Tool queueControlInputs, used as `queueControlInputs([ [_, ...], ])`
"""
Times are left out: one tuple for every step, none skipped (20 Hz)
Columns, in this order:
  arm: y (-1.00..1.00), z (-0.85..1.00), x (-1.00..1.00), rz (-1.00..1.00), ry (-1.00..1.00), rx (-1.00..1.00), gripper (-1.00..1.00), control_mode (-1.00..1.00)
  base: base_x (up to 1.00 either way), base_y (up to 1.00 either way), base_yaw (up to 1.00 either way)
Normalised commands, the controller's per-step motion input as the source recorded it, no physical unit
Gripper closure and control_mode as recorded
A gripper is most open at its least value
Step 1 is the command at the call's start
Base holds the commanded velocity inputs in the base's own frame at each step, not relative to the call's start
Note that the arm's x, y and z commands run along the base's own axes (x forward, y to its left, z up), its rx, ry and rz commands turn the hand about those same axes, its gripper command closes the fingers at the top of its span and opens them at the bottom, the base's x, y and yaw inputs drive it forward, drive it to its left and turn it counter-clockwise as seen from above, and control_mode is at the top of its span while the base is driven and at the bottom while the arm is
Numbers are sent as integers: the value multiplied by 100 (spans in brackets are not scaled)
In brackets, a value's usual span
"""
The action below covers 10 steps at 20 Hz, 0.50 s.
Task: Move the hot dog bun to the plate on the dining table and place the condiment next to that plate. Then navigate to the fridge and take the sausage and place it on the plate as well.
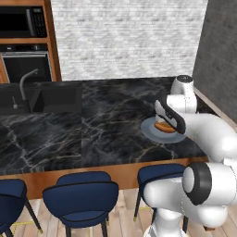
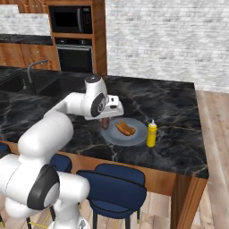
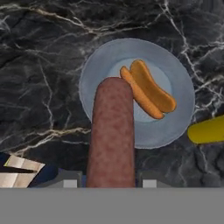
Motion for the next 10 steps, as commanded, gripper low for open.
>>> queueControlInputs([
  [-19, -37, 0, 41, 0, 0, 100, -100, 0, 0, 0],
  [-22, -36, 0, 40, 0, 0, 100, -100, 0, 0, 0],
  [-19, -42, 0, 39, 0, 0, 100, -100, 0, 0, 0],
  [-17, -41, 0, 38, 2, -1, 100, -100, 0, 0, 0],
  [-12, -43, 0, 36, 3, -2, 100, -100, 0, 0, 0],
  [-4, -43, 2, 33, 4, -4, 100, -100, 0, 0, 0],
  [-1, -47, 2, 31, 3, -3, 100, -100, 0, 0, 0],
  [0, -50, 2, 28, 5, -4, 100, -100, 0, 0, 0],
  [0, -54, 5, 25, 5, -6, 100, -100, 0, 0, 0],
  [0, -52, 6, 20, 5, -6, 100, -100, 0, 0, 0],
])
